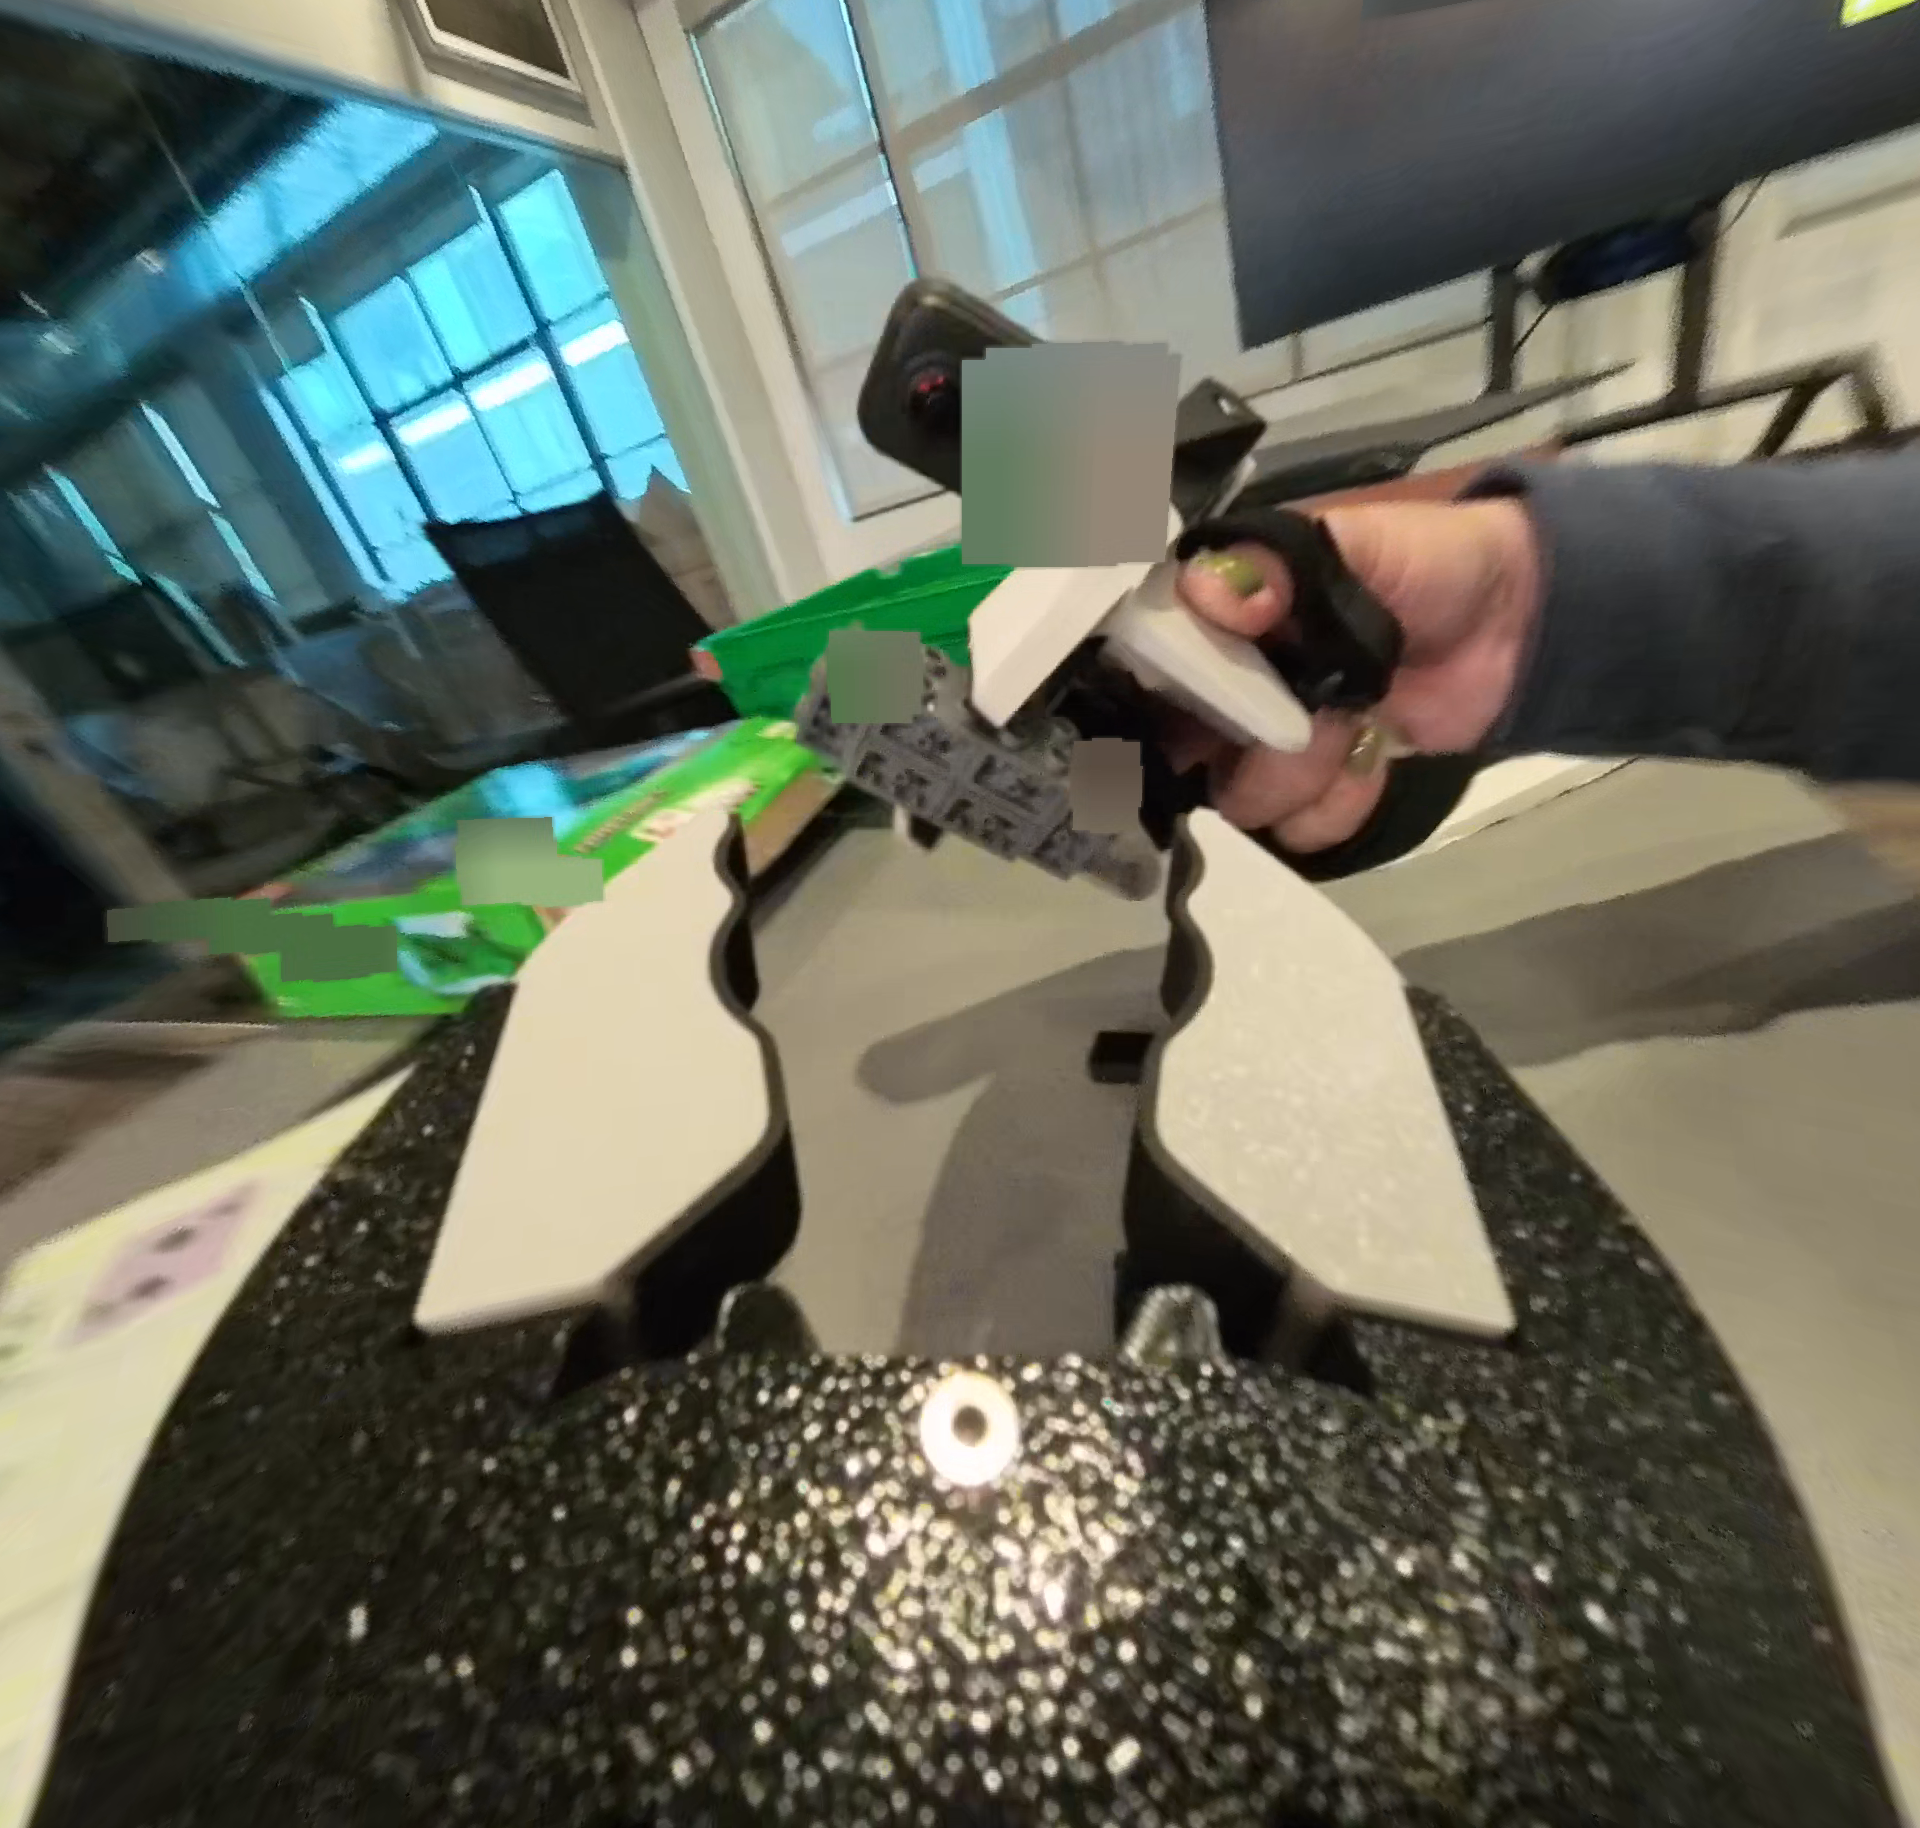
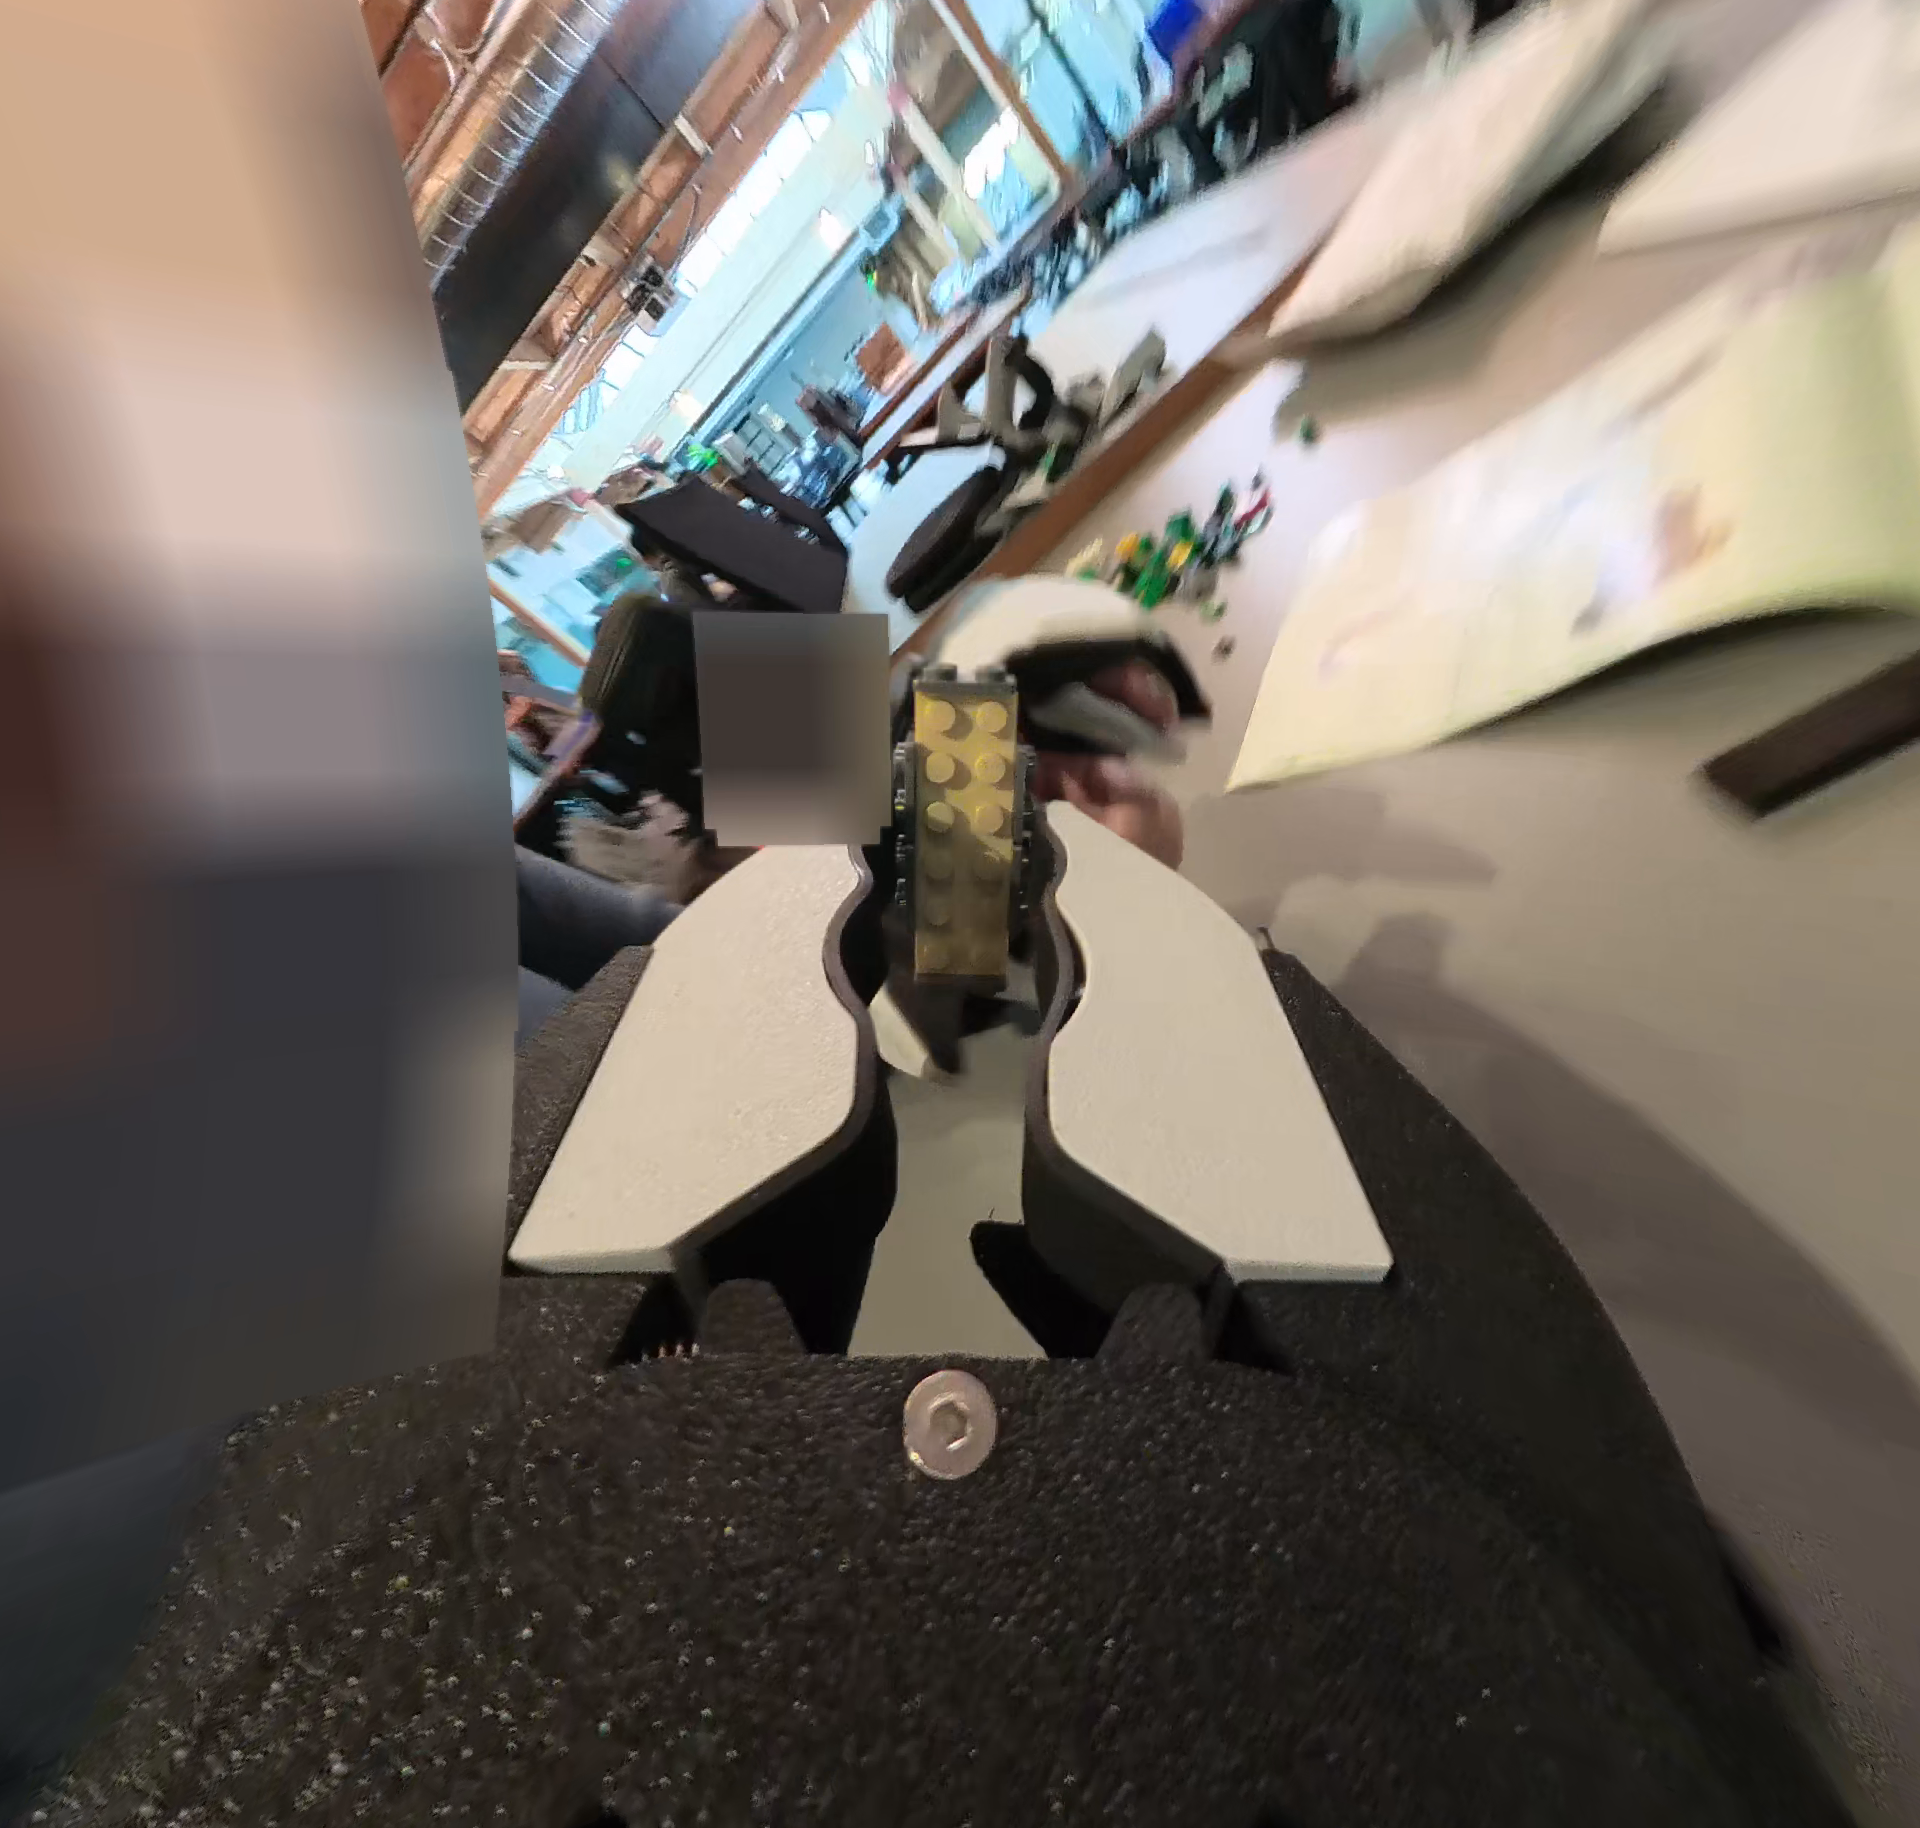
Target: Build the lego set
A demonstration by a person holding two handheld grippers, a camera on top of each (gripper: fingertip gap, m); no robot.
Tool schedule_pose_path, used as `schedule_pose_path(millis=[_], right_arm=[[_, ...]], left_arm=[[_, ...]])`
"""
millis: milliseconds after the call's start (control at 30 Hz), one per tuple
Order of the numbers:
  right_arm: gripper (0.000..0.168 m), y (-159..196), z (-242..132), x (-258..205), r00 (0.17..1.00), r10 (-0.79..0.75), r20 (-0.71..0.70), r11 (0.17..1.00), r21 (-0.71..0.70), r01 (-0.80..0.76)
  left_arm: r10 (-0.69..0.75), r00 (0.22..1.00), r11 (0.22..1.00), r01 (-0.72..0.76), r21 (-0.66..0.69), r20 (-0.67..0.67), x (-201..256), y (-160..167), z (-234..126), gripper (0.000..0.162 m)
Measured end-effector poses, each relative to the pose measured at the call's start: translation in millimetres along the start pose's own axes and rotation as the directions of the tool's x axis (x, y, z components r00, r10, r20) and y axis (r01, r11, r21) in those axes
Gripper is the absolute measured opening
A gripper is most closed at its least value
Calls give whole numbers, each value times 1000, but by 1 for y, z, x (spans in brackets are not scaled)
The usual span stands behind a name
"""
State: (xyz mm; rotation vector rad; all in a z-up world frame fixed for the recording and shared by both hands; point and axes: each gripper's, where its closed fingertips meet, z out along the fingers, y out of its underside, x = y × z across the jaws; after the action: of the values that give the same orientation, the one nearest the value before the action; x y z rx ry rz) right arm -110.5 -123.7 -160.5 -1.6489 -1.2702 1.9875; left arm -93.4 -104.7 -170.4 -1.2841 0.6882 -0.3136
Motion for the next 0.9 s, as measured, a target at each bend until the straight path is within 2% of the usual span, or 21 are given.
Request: schedule_pose_path(millis=[100,200,300,367,567,900], right_arm=[[24,-6,-4,0,994,-107,-18,993,45,107],[24,-7,-4,-3,985,-172,-13,983,68,173],[24,-4,-2,-3,976,-216,-22,974,61,217],[24,-3,-1,-3,972,-234,-22,970,57,235],[24,-3,2,-3,965,-261,-30,964,43,263],[24,-2,4,-7,957,-289,-24,957,23,289]], left_arm=[[-191,977,981,192,0,-94,3,2,1,69],[-369,914,927,374,2,-172,4,1,1,62],[-476,847,875,482,-33,-238,8,4,2,54],[-492,830,867,494,-62,-263,13,7,3,47],[-424,857,902,427,-59,-292,23,5,3,23],[-414,854,906,422,-46,-314,25,3,2,22]])
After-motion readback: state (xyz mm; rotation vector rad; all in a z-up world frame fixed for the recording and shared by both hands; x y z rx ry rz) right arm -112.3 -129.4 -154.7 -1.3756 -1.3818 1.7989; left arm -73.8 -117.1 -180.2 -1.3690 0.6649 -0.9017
